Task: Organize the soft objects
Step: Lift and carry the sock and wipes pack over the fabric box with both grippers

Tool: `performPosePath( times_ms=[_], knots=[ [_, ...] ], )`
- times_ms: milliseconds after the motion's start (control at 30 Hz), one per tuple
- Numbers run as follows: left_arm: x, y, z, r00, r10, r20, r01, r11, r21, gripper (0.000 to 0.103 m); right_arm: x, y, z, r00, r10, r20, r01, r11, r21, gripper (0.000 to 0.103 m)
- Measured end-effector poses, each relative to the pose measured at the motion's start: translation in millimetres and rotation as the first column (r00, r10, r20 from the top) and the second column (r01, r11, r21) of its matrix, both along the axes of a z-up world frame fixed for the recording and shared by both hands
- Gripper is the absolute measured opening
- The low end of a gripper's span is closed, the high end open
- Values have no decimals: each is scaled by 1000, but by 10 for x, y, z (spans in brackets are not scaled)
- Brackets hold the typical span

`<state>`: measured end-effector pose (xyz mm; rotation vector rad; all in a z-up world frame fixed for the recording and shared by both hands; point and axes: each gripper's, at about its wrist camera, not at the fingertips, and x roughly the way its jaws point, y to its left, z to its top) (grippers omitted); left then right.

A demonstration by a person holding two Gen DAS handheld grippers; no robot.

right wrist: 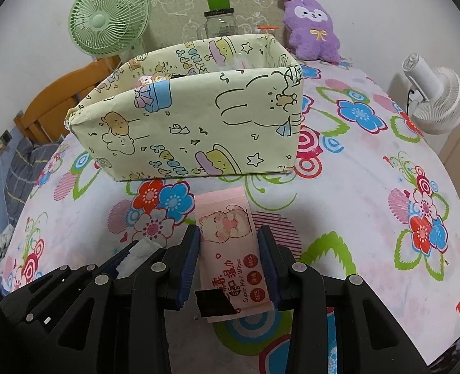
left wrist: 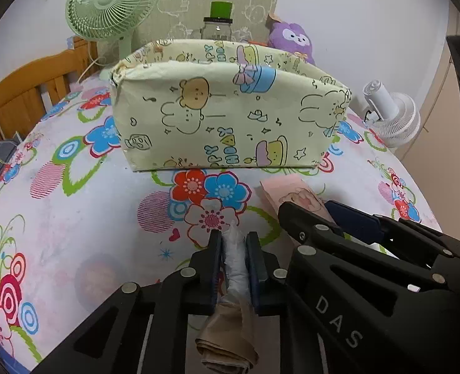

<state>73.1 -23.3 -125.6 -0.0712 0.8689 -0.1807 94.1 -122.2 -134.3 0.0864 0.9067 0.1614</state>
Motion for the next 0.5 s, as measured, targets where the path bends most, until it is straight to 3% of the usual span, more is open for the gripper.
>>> performPosePath(
  times_ms=[500],
  knots=[
    [-66, -15, 275, 999, 10, 53, -11, 1000, 16, 10, -75, -40, 274, 999, -3, 53, 2, 1000, 15, 42]
  ],
)
